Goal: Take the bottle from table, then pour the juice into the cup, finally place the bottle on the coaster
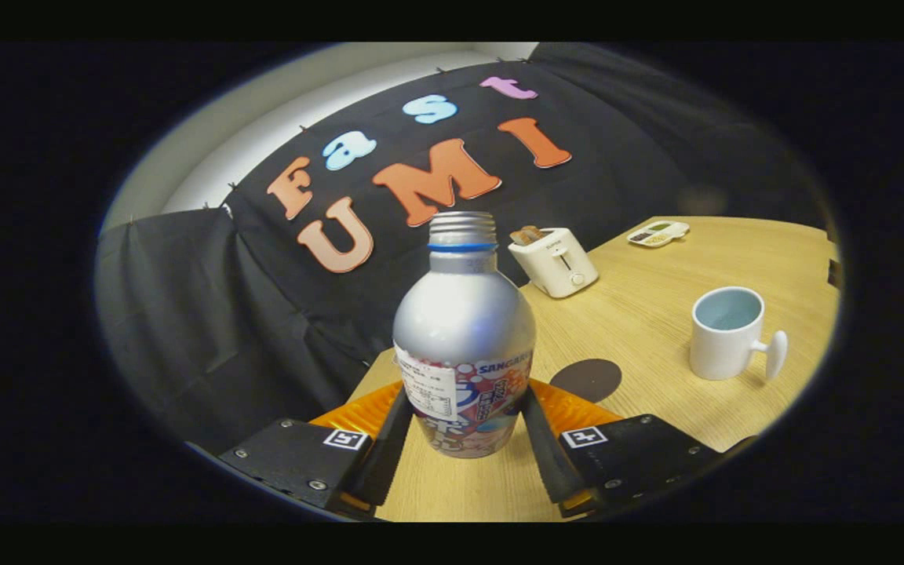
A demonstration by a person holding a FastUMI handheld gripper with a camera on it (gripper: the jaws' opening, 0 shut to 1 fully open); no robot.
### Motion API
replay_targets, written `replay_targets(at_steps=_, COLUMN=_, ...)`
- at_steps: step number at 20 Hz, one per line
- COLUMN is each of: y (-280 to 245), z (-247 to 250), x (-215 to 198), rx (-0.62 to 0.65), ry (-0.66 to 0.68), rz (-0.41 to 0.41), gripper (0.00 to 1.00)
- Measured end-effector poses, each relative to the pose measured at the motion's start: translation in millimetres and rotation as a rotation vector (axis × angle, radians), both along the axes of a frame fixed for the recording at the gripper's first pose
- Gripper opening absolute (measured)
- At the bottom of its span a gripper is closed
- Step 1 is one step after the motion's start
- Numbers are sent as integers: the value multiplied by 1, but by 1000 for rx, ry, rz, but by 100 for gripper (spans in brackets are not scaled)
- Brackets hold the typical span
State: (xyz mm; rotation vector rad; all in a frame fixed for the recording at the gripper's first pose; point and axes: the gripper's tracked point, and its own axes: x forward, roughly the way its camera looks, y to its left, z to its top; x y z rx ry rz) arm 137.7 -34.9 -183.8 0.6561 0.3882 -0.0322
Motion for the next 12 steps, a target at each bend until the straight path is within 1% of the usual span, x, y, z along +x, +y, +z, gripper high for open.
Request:
replay_targets(at_steps=5, y=-16, z=-11, x=3, rx=146, ry=32, rz=-60, gripper=75)
replay_targets(at_steps=12, y=-32, z=-25, x=8, rx=377, ry=46, rz=-110, gripper=74)
